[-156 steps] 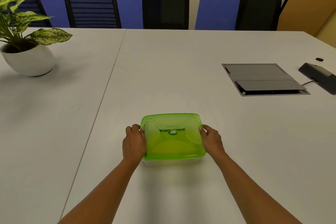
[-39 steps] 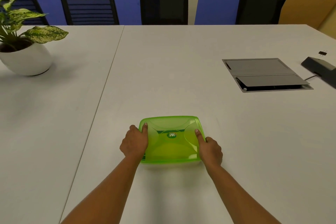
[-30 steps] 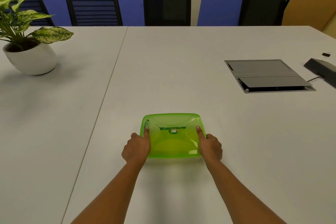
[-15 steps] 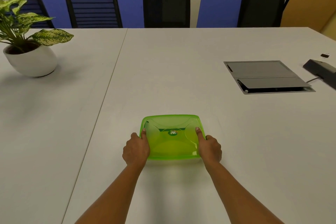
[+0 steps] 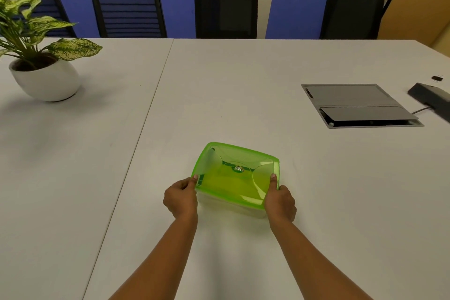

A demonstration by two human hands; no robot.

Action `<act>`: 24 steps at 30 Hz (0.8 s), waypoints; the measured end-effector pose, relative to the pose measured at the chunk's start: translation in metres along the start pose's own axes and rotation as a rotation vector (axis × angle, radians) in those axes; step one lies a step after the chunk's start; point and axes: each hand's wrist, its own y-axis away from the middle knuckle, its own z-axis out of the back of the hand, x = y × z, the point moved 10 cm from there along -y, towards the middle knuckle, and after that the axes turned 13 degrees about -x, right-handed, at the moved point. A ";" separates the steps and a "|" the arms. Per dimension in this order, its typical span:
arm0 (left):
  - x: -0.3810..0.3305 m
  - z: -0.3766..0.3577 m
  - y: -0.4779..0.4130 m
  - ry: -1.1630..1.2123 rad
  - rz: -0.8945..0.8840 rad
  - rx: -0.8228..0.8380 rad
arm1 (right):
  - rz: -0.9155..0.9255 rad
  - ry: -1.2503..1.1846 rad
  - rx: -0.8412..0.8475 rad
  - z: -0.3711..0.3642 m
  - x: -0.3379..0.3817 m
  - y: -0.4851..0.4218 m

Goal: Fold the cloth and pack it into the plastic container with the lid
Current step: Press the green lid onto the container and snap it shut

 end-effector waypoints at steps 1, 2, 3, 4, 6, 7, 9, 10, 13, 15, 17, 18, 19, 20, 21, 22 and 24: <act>-0.001 -0.002 -0.002 0.003 0.012 0.005 | -0.002 0.009 0.009 0.000 -0.002 0.002; -0.003 -0.004 -0.005 -0.004 0.015 0.013 | -0.007 0.020 0.015 0.000 -0.004 0.004; -0.005 -0.007 -0.008 -0.021 0.013 0.027 | -0.009 0.029 0.015 0.000 -0.006 0.006; -0.007 -0.009 -0.011 -0.041 0.004 0.045 | -0.007 0.025 0.005 0.002 -0.007 0.007; -0.013 -0.015 -0.017 -0.063 -0.021 0.087 | 0.027 -0.043 -0.060 0.012 -0.004 0.005; -0.015 -0.017 -0.019 -0.066 -0.029 0.105 | 0.088 -0.074 -0.107 0.019 0.003 0.004; -0.019 -0.022 -0.024 -0.072 -0.054 0.147 | 0.290 -0.063 -0.175 0.031 0.026 0.002; -0.022 -0.026 -0.027 -0.085 -0.077 0.178 | 0.398 -0.039 -0.173 0.031 0.038 0.003; -0.030 -0.040 -0.031 -0.137 -0.138 0.308 | 0.598 0.112 -0.016 0.009 0.061 0.005; -0.036 -0.049 -0.030 -0.189 -0.193 0.389 | 0.663 0.244 0.060 -0.006 0.066 0.005; -0.042 -0.057 -0.028 -0.249 -0.256 0.446 | 0.725 0.306 0.084 -0.014 0.074 0.009; -0.045 -0.061 -0.026 -0.276 -0.287 0.470 | 0.760 0.306 0.101 -0.018 0.078 0.013; -0.047 -0.065 -0.024 -0.302 -0.318 0.491 | 0.794 0.296 0.130 -0.023 0.083 0.018; -0.049 -0.069 -0.021 -0.331 -0.352 0.510 | 0.824 0.283 0.163 -0.028 0.087 0.023; -0.051 -0.073 -0.017 -0.365 -0.392 0.530 | 0.848 0.277 0.194 -0.033 0.091 0.028; -0.052 -0.078 -0.013 -0.395 -0.434 0.554 | 0.867 0.280 0.217 -0.038 0.094 0.032; -0.055 -0.087 -0.002 -0.426 -0.508 0.607 | 0.902 0.303 0.253 -0.046 0.100 0.040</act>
